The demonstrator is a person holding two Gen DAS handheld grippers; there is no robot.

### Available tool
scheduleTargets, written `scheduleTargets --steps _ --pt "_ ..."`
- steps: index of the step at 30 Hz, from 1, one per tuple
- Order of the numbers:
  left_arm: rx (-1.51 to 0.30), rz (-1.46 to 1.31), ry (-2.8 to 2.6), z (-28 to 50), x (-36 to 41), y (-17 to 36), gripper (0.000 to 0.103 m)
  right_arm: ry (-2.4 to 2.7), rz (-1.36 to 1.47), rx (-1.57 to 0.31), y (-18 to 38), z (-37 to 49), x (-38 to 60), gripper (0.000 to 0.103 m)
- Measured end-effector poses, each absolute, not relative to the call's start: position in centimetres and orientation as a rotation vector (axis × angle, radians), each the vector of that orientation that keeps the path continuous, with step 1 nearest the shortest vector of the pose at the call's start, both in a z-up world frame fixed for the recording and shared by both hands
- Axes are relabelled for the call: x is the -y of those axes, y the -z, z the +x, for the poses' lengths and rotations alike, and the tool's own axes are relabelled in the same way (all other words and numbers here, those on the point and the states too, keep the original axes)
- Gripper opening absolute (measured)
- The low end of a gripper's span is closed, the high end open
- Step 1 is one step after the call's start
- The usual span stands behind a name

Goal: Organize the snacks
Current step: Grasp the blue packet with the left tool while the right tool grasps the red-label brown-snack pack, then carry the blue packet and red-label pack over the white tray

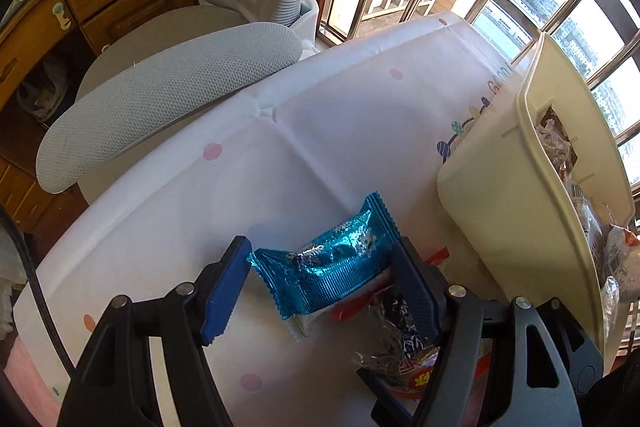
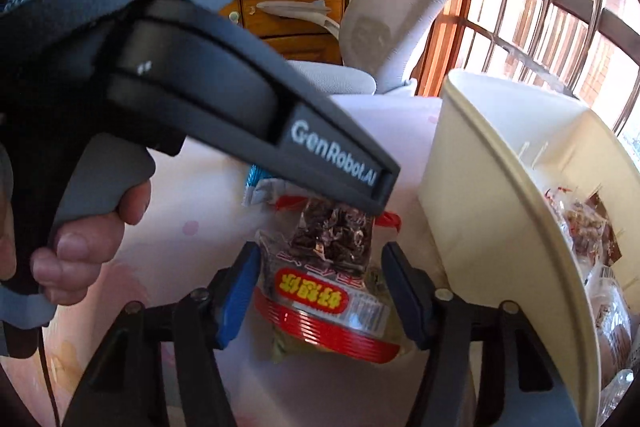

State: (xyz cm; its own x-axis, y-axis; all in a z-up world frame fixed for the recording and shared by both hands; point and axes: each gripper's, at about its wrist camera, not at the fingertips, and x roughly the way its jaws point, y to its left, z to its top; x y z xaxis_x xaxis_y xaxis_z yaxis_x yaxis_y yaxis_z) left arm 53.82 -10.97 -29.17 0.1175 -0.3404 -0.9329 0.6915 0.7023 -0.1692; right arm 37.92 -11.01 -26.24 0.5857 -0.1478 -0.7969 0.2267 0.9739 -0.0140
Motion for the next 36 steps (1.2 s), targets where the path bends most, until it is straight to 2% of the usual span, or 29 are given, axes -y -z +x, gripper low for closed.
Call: scheduleTargets --steps 2,7,14,18,25,36 --pt "-1.229 0.356 0.77 53.7 11.3 29.3 0.07 0.217 0.1 -0.924 26.2 37.9 11.1 0.058" --pt "-1.216 0.373 0.752 53.0 11.6 29.2 0.062 0.213 0.118 -0.934 26.1 37.7 11.3 0.055" --pt "-1.23 0.315 0.749 52.2 11.3 28.8 0.038 0.209 0.147 -0.958 25.7 37.4 11.7 0.052" --pt "-1.254 0.283 0.732 51.9 10.9 28.6 0.034 0.193 0.16 -0.973 25.5 37.1 11.7 0.051" --pt "-1.263 0.268 0.688 50.9 9.3 27.6 0.033 0.162 0.209 -1.003 25.0 36.6 12.1 0.05" --pt "-1.229 0.187 0.586 49.6 5.9 22.5 0.033 0.083 0.31 -0.991 22.4 35.1 12.8 0.046"
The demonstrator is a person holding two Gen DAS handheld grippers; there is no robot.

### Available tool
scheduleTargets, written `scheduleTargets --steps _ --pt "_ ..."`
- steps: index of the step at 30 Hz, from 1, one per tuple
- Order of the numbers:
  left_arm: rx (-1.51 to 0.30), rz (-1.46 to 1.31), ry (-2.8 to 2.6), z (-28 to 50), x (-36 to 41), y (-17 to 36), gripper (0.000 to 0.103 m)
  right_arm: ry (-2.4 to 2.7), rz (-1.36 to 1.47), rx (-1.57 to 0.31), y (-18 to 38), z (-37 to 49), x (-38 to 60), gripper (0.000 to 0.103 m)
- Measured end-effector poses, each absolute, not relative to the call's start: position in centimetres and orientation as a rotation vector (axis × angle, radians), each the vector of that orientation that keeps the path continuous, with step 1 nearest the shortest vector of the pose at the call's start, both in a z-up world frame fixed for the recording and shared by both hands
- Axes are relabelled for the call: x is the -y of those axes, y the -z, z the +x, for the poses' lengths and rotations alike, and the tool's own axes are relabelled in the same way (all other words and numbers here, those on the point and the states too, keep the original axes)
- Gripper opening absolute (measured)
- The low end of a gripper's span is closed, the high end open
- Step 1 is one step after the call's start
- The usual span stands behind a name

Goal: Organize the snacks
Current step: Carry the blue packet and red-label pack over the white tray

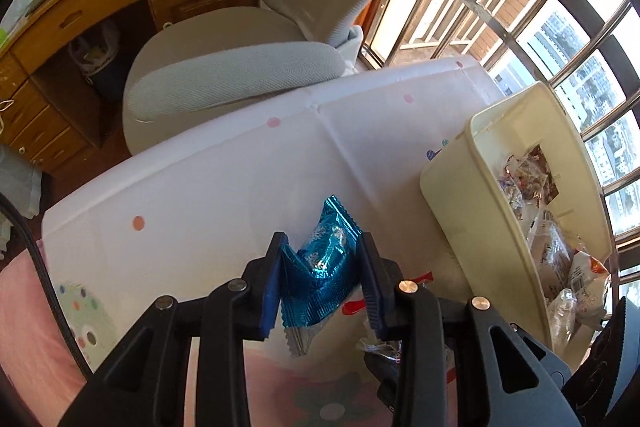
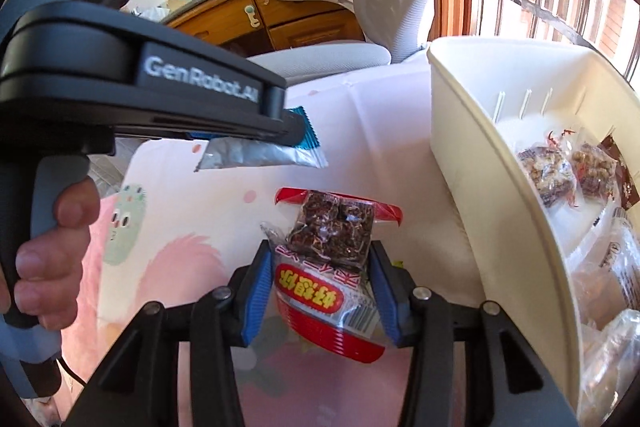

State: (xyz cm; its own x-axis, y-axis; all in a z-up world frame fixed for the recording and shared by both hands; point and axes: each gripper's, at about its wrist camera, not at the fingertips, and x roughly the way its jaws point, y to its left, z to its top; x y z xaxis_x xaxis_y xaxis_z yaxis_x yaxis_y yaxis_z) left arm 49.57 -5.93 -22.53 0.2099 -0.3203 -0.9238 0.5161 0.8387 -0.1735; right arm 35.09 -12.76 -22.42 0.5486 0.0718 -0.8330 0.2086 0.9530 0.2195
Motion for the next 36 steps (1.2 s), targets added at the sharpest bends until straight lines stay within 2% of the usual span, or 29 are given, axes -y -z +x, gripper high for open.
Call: scheduleTargets --steps 9,18,36 --pt "-1.171 0.106 0.562 46.9 4.8 17.5 0.033 0.029 0.353 -0.924 18.6 31.5 13.7 0.046" --pt "-1.127 0.111 0.602 43.4 6.8 13.9 0.034 0.043 0.339 -0.852 15.2 28.7 15.7 0.046" --pt "-1.081 0.149 0.84 38.5 16.8 13.1 0.032 0.273 0.312 -0.794 13.0 23.1 23.5 0.047"
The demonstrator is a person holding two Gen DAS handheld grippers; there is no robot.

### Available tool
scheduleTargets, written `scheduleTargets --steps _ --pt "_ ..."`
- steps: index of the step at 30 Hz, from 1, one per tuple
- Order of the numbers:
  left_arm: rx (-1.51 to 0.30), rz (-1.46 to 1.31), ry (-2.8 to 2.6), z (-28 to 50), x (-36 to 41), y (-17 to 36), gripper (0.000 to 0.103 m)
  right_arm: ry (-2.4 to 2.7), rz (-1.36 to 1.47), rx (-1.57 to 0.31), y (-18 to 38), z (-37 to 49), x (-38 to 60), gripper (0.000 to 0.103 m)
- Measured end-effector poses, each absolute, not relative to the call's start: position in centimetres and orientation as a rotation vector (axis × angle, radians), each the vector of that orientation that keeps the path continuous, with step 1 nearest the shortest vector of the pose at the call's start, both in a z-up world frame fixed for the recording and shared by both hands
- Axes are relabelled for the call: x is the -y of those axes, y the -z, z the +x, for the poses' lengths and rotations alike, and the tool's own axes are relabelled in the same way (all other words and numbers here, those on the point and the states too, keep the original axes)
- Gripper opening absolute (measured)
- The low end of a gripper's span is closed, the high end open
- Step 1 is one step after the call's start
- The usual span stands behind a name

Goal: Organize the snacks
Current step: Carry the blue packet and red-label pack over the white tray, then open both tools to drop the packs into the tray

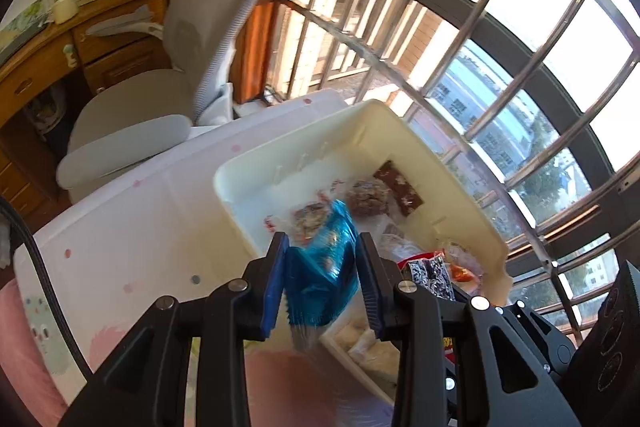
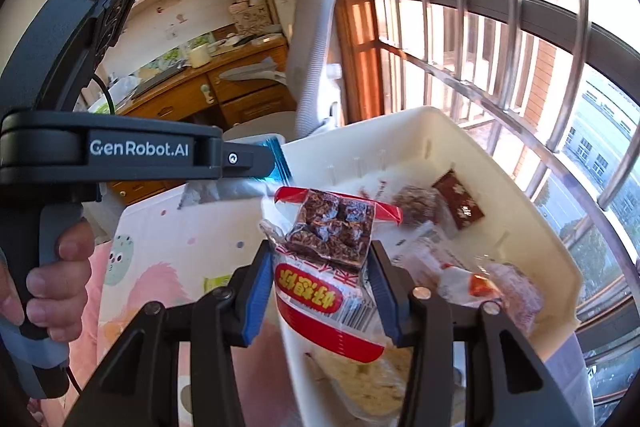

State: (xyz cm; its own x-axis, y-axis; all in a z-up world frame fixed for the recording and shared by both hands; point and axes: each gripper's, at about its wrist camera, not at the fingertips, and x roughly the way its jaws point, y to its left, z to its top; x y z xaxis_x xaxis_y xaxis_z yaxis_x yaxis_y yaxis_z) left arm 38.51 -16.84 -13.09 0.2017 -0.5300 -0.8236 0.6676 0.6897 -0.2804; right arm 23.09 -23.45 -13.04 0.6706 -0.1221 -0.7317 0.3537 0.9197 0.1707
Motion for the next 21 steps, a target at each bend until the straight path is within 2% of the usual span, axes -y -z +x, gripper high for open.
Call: scheduleTargets --steps 4,9,21 --pt "-1.087 0.168 0.877 37.6 18.7 13.6 0.032 0.333 0.321 -0.797 13.3 22.1 24.9 0.047" --pt "-1.085 0.193 0.885 36.7 19.8 13.7 0.032 0.385 0.369 -0.816 13.9 21.2 26.7 0.053" --pt "-1.097 0.214 0.818 37.4 16.8 13.0 0.035 0.388 0.438 -0.89 14.4 19.8 28.0 0.063"
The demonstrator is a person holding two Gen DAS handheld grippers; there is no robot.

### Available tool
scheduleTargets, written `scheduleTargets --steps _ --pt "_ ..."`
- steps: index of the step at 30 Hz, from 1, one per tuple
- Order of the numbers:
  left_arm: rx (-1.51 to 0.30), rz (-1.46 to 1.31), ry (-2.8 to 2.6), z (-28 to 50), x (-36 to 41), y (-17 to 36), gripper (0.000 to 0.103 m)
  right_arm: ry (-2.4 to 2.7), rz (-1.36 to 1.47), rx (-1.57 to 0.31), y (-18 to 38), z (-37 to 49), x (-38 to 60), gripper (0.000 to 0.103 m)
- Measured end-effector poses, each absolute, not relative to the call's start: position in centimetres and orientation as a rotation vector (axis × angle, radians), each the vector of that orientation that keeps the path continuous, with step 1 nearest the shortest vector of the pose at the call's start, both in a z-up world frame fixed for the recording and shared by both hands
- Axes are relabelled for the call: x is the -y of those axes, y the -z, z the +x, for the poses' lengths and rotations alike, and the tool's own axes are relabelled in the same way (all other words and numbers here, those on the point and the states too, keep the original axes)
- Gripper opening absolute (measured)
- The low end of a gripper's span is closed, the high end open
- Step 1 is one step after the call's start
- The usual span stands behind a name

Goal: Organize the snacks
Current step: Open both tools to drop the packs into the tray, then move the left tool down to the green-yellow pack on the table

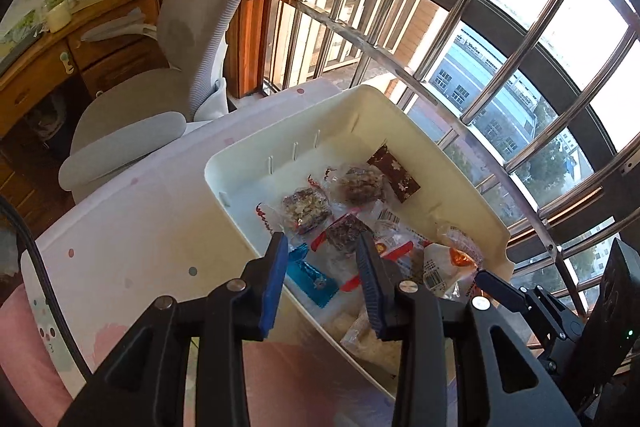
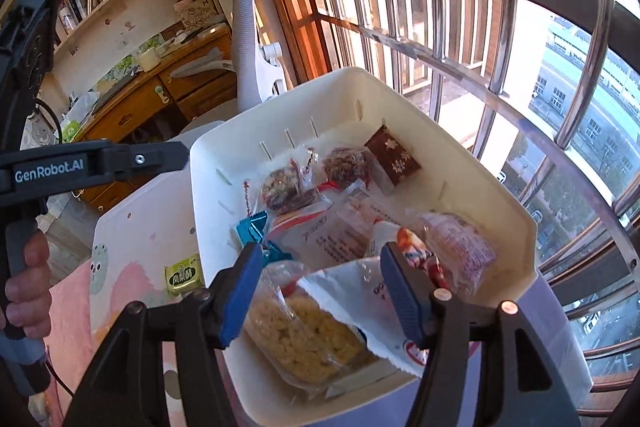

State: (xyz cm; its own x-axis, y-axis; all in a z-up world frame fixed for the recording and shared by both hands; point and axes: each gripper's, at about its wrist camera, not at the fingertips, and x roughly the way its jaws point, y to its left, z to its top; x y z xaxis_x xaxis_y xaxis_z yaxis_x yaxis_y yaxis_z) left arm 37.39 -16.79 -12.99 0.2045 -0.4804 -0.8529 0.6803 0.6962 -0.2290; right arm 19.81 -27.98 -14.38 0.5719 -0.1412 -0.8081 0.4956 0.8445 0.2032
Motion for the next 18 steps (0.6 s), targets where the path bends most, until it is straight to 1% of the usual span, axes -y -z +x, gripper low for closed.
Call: scheduleTargets --steps 4,7,10,12,15,16,18 --pt "-1.11 0.245 0.796 37.6 15.1 13.6 0.035 0.395 0.464 -0.912 14.7 19.1 27.9 0.063" --pt "-1.127 0.266 0.765 37.9 13.6 14.5 0.04 0.402 0.481 -0.918 14.8 18.6 28.0 0.065" --pt "-1.155 0.276 0.723 38.4 12.0 15.8 0.042 0.41 0.471 -0.913 14.8 18.1 28.0 0.065" --pt "-1.173 0.279 0.704 38.8 11.0 16.7 0.047 0.406 0.46 -0.91 14.8 17.9 28.0 0.065" --pt "-1.186 0.301 0.682 39.3 10.1 18.1 0.05 0.405 0.448 -0.903 14.7 17.7 28.2 0.066" --pt "-1.188 0.306 0.684 39.4 9.8 18.6 0.051 0.404 0.445 -0.9 14.7 17.6 28.2 0.067" --pt "-1.196 0.312 0.692 39.4 9.6 19.5 0.055 0.403 0.438 -0.902 14.7 17.5 28.3 0.072"
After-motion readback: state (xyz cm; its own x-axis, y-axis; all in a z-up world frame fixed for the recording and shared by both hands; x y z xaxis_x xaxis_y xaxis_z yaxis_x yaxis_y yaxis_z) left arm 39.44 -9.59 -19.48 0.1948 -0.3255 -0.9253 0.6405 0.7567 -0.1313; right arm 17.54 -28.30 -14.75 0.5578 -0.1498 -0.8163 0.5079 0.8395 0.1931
